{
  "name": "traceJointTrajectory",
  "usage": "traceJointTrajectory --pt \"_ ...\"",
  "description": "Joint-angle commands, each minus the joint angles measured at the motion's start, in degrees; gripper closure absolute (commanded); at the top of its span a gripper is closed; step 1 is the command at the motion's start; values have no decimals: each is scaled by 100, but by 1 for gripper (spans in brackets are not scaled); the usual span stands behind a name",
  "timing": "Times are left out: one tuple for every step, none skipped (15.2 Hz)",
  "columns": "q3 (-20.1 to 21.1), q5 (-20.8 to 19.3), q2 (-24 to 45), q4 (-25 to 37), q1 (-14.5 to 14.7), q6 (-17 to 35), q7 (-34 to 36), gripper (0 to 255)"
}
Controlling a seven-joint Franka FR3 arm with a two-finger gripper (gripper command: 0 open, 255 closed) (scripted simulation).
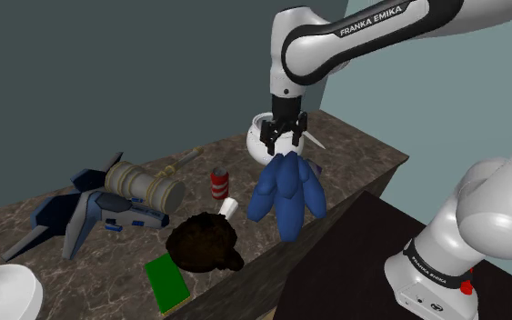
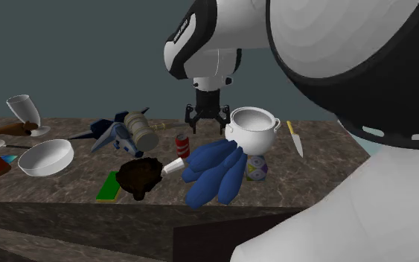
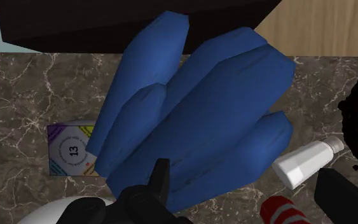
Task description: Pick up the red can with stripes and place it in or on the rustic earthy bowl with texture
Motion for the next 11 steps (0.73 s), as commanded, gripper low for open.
traceJointTrajectory --pt "79 -59 397 239 34 184 177 0" --pt "115 -99 614 375 54 275 268 0" --pt "146 -144 831 518 76 358 359 0" --pt "173 -193 1050 670 100 434 451 0" --pt "196 -246 1270 828 126 502 543 0" --pt "214 -301 1490 995 155 563 634 0" --pt "228 -359 1711 1169 186 615 724 0" --pt "237 -419 1933 1352 221 660 813 0" --pt "243 -479 2156 1543 258 696 899 0" --pt "244 -539 2379 1742 298 725 983 0" --pt "240 -598 2604 1949 340 745 1065 0"
